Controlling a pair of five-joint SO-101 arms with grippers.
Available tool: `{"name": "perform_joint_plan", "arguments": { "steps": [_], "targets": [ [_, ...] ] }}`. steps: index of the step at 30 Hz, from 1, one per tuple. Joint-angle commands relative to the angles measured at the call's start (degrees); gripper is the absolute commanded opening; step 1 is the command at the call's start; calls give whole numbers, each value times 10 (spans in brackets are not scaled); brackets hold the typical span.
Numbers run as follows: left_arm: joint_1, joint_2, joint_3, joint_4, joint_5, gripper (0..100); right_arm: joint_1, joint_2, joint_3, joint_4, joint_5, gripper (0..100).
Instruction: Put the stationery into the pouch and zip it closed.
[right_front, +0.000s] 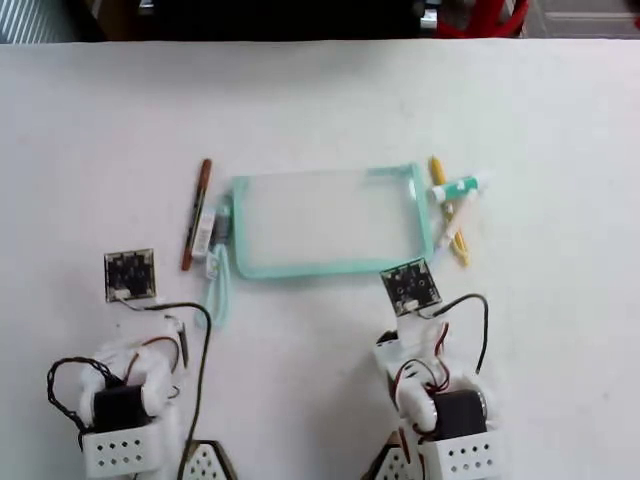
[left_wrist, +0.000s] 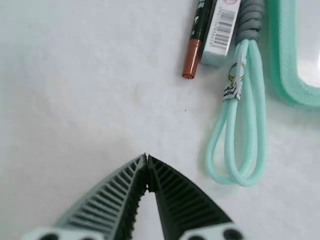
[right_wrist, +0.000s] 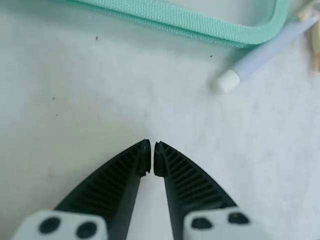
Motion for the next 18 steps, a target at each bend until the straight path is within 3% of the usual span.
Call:
{"name": "perform_joint_plan", "arguments": {
  "steps": [1, 4, 7, 14, 18],
  "targets": [
    [10, -3, -7, -71, 0, 27, 2, 0, 3, 2, -4, 24],
    [9, -4, -29, -139, 0, 27, 2, 0, 3, 2, -4, 24],
    [9, -4, -88, -147, 0, 27, 3, 0, 3, 2, -4, 24],
    [20, -4, -293, -33, -53, 27, 3, 0, 3, 2, -4, 27],
    [70, -4, -337, -14, -76, 27, 2, 0, 3, 0, -4, 28]
  ]
}}
